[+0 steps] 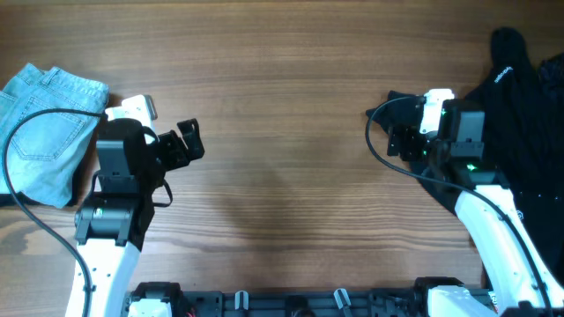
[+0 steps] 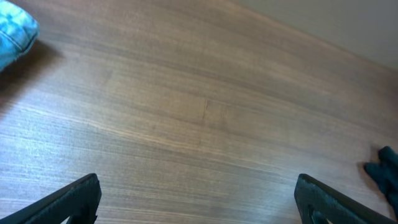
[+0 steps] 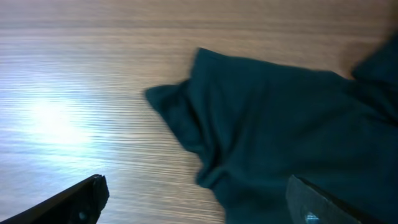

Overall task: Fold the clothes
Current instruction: 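Grasp the black polo shirt with the right gripper and drag it to center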

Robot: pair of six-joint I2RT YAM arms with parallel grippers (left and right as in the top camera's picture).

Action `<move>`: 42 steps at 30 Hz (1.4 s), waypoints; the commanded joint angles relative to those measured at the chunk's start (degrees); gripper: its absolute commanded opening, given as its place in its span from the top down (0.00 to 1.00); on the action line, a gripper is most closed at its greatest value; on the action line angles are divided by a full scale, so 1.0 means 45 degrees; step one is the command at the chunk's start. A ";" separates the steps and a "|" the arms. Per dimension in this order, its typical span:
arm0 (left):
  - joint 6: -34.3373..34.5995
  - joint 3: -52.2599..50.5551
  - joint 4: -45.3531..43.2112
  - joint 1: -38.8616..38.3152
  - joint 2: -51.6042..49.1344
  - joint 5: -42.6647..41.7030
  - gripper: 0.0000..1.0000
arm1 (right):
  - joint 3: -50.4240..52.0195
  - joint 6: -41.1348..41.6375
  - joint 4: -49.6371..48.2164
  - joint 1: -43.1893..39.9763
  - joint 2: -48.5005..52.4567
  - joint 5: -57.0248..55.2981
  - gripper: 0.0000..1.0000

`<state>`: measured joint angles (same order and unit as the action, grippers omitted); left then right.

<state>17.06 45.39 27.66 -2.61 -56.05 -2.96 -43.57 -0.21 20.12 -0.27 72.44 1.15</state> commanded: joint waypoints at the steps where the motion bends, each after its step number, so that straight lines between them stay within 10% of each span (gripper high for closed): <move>1: 0.0058 0.0262 0.0053 0.0058 -0.0204 -0.0185 0.00 | -0.0223 0.0384 -0.0481 -0.0136 0.1049 -0.1656 0.00; 7: 0.0068 0.0262 0.0063 0.0058 -0.0204 -0.0189 0.00 | -0.0219 0.0398 -0.1928 -0.0136 0.4138 -0.1642 0.00; 10: 0.0063 0.0262 0.0058 0.0058 -0.0214 -0.0185 0.00 | -0.0219 0.0816 -0.2739 -0.0136 0.5620 -0.1574 0.19; 12: 0.0068 0.0262 0.0058 0.0058 -0.0214 -0.0185 0.00 | -0.0219 0.1103 -0.3123 -0.0131 0.6033 -0.1297 0.48; 13: 0.0068 0.0262 0.0058 0.0058 -0.0214 -0.0185 0.00 | -0.0223 0.1093 -0.3337 -0.0126 0.6023 -0.0549 0.94; 22: 0.0073 0.0262 0.0049 0.0058 -0.0214 -0.0189 0.00 | -0.3327 0.1715 -0.2929 0.1035 0.1345 0.3784 0.96; 29: 0.0073 0.0262 -0.0063 0.0058 -0.0214 -0.0194 0.00 | -0.3322 0.1899 -0.5945 0.4697 0.2642 0.5387 0.96; 32: 0.0073 0.0262 -0.0248 0.0058 -0.0214 -0.0238 0.00 | -0.3327 0.3152 -0.8777 0.5727 0.3842 0.2905 0.73; 33: 0.0073 0.0262 -0.0238 0.0058 -0.0214 -0.0238 0.00 | -0.3322 0.3342 -0.8680 0.5702 0.4002 0.2463 0.48; 36: 0.0073 0.0262 -0.0223 0.0058 -0.0214 -0.0243 0.00 | -0.3322 0.3031 -0.6640 0.5343 0.4007 0.1613 0.00; 42: 0.0073 0.0262 -0.0515 0.0058 -0.0214 -0.0243 0.00 | -0.3322 0.4250 0.0029 0.3541 0.3949 -0.0078 0.00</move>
<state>17.06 45.41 26.61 -2.61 -57.10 -3.11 -58.46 14.79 14.68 18.79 90.00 6.96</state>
